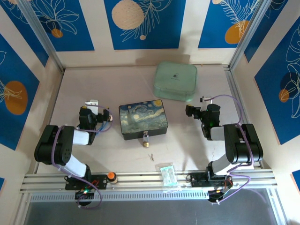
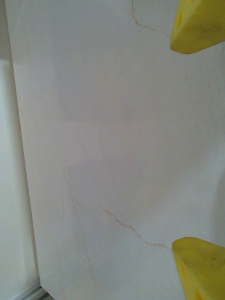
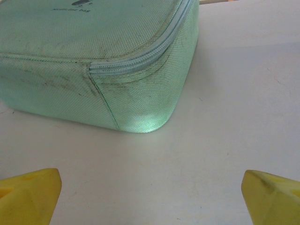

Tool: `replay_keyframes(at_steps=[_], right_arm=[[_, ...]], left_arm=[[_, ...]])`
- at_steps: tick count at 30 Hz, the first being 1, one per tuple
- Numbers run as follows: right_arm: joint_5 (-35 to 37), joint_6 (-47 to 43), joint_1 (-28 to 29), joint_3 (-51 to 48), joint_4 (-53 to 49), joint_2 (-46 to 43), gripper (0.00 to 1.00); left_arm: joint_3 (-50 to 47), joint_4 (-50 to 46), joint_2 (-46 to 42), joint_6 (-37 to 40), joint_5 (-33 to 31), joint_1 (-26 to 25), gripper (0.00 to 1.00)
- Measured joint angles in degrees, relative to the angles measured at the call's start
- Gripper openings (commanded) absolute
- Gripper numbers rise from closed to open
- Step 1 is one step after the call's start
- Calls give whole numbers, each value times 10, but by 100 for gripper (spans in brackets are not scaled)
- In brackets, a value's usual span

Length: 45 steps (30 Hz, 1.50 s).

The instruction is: Unlock the padlock with the key

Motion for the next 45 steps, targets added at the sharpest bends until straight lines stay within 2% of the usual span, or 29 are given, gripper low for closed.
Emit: replay_keyframes(at_steps=[5, 10, 15, 17, 21, 26, 29, 32, 40, 45], right_arm=[[0, -6, 2, 0, -39, -58, 99], [1, -8, 12, 18, -106, -135, 99], [-4, 27, 20, 48, -238, -246, 99], [-5, 62, 20, 73, -307, -294, 99], [-47, 118, 12, 99, -399, -371, 99], [-105, 166, 27, 114, -513, -395, 99], [-115, 181, 73, 122, -584, -391, 100], [-104, 197, 144, 127, -642, -388, 94], [-11, 292, 391, 128, -720, -352, 78], [59, 350, 524, 135, -729, -270, 75]], left_arm=[[-14, -33, -82, 0, 3, 0, 100], [0, -115, -201, -32, -14, -1, 99], [51, -242, -303, -156, -19, -2, 100], [57, -261, -335, -221, -7, -2, 100], [52, -290, -371, -334, 42, -2, 100], [76, -420, -375, -403, 106, -21, 100], [107, -506, -380, -412, 123, -61, 100], [142, -580, -382, -412, 128, -111, 100], [165, -731, -421, -416, 128, -227, 100], [157, -778, -444, -438, 127, -290, 100]])
